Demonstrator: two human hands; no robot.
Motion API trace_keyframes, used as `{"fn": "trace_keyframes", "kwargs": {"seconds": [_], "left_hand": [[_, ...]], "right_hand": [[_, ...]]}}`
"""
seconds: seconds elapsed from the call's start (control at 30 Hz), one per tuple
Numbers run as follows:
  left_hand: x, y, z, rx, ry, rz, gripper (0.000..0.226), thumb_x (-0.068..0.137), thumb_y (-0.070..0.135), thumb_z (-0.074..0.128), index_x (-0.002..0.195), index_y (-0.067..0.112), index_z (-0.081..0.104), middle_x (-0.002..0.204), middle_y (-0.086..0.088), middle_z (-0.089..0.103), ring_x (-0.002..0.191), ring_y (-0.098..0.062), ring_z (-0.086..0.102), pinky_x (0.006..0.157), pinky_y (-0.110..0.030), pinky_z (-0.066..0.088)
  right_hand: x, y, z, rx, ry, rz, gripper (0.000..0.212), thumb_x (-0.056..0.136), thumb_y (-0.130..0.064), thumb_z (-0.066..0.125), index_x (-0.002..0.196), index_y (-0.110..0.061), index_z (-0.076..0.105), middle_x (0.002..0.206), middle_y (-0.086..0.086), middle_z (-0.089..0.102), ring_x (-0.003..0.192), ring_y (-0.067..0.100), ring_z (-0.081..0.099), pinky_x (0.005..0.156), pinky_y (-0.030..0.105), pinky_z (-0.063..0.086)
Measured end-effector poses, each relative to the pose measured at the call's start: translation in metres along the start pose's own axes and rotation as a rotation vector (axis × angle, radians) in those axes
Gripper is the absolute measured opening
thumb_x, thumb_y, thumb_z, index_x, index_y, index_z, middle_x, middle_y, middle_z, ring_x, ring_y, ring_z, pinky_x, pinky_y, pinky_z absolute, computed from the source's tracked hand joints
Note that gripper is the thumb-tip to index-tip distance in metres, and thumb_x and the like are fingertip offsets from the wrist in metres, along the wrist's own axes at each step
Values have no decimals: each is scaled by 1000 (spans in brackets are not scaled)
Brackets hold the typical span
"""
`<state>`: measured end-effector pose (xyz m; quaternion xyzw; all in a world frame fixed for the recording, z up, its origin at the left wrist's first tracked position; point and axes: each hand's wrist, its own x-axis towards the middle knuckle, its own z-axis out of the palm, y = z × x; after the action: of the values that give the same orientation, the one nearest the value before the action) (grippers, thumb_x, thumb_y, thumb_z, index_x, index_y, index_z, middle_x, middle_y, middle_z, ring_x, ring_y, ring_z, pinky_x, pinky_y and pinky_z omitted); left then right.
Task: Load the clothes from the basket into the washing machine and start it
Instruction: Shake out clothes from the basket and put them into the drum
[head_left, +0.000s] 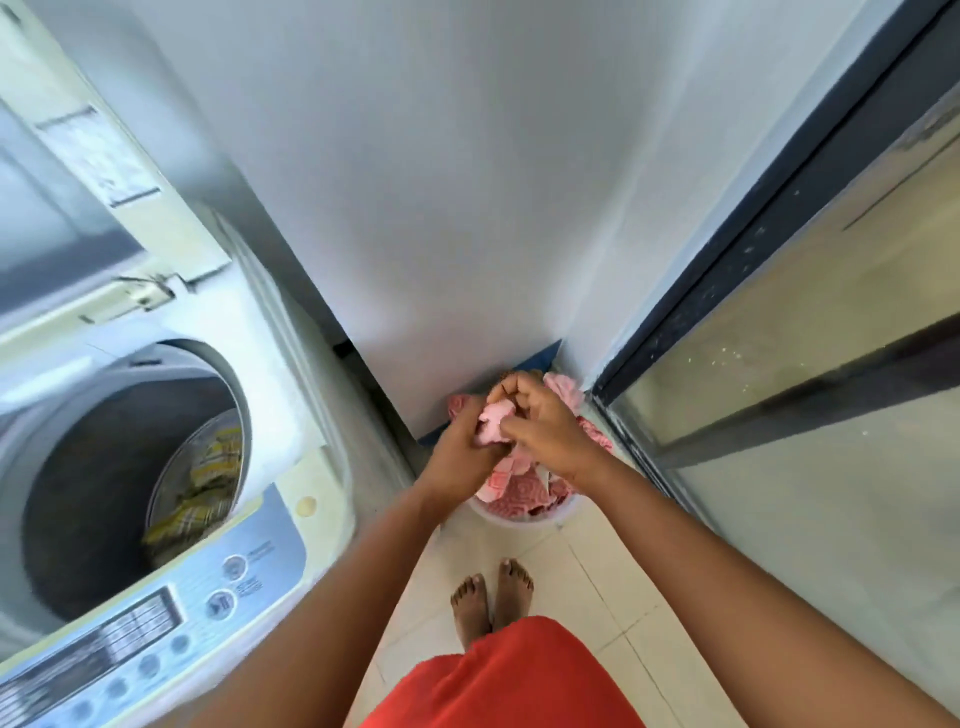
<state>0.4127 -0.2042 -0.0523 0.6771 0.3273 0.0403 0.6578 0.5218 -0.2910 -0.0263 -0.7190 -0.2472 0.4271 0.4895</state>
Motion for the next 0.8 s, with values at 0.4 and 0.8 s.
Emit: {"fn": "trace_keyframes", "kwargs": {"seconds": [0.4, 0.8], "left_hand": [[-43, 108, -37, -484, -74, 250, 29, 92, -4, 59, 116, 10, 50, 96, -8, 65, 89, -21, 67, 76, -34, 57], [-45, 90, -56, 279, 279, 186, 124, 60, 32, 92, 147, 52, 7, 157, 3, 13, 149, -23, 15, 120, -45, 22]], "right_hand": [[-13, -36, -7, -492, 75, -59, 19, 89, -18, 58, 99, -3, 64, 94, 7, 62, 90, 16, 55, 77, 33, 51], [-25, -116, -5, -265, 16, -170, 34, 97, -25, 50, 129, -33, 38, 118, -1, 61, 103, 22, 62, 86, 40, 55]]}}
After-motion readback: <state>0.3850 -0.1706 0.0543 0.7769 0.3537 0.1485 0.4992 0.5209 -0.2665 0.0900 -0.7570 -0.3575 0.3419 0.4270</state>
